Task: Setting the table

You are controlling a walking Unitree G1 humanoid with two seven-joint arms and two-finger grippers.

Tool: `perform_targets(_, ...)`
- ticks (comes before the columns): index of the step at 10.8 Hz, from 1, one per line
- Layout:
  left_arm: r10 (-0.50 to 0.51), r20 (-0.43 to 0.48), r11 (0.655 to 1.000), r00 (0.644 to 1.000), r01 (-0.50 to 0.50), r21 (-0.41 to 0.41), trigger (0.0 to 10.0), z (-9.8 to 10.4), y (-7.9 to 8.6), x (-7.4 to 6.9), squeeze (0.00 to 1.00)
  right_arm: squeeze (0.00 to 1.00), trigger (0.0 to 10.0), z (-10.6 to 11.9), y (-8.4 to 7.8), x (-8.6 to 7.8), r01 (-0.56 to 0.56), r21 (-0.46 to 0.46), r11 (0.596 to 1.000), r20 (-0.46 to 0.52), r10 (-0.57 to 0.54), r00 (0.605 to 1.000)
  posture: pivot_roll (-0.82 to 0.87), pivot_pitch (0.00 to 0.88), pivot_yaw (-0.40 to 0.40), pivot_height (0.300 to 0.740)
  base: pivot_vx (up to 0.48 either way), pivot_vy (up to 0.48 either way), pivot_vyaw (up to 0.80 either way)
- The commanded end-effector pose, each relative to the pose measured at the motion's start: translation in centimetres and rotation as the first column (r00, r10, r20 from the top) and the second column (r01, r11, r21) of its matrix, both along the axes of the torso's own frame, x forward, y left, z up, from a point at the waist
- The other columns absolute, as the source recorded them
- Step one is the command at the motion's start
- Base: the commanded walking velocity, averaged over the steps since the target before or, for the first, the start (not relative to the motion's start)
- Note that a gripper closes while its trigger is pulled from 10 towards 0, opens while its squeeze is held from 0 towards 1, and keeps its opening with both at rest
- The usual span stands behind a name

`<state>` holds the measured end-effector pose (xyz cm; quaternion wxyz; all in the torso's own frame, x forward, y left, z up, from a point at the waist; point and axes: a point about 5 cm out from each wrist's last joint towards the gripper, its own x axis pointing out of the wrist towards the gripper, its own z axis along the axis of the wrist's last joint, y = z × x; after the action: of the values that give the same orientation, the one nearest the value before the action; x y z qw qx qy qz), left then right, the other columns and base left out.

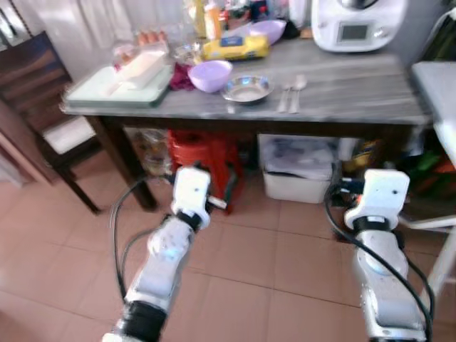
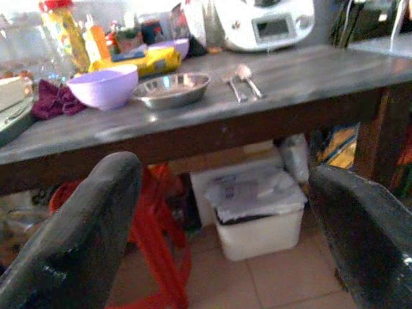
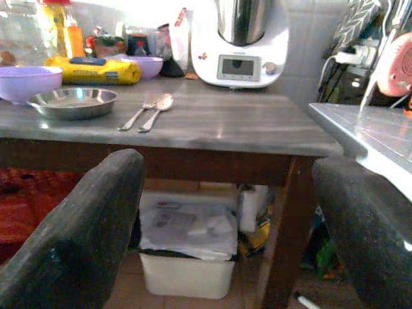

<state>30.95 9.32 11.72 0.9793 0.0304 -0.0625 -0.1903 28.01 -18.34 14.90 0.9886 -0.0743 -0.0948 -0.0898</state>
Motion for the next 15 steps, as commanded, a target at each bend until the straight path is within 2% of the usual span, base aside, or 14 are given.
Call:
perform_targets(1,0.007,0.015,1.0,1.0,-0.007,-0.004,10.0,0.53,0.44,0.1,0.0,0.0,10.0,0.75,0.08,-0.05,-0.001,-0.003,1.0,0.034,0.001,0.999,-0.15,0.038,0.132,0.74,0.0,-0.368,0.0)
perform_targets(3,0.004,0.018,1.0,1.0,-0.004,-0.004,10.0,0.68,0.76,0.15,0.0,0.0,10.0,0.74,-0.19,-0.28,0.001,-0.003,1.0,0.037,-0.001,0.999,-0.15,0.036,0.131,0.74,0.0,-0.369,0.0)
perform_targets(6,0.001,0.01,1.0,1.0,-0.001,-0.018,10.0,0.63,0.25,-0.13,0.0,0.0,10.0,0.63,0.53,-0.14,-0.015,0.024,1.0,0.033,0.014,0.999,-0.14,0.047,0.129,0.74,0.0,-0.369,0.0)
perform_targets(9,0.001,0.013,1.0,1.0,-0.001,-0.01,10.0,0.82,0.59,-0.07,0.0,0.0,10.0,0.55,0.63,-0.04,-0.017,0.048,0.999,0.032,0.015,0.999,-0.13,0.051,0.134,0.74,0.0,-0.369,0.0)
perform_targets(15,-0.013,-0.004,1.0,1.0,0.013,-0.015,10.0,0.48,0.11,-0.44,0.0,0.0,10.0,0.0,0.57,-0.65,-0.008,0.054,0.999,0.006,0.008,1.0,-0.14,0.076,0.137,0.74,0.0,-0.368,-0.64)
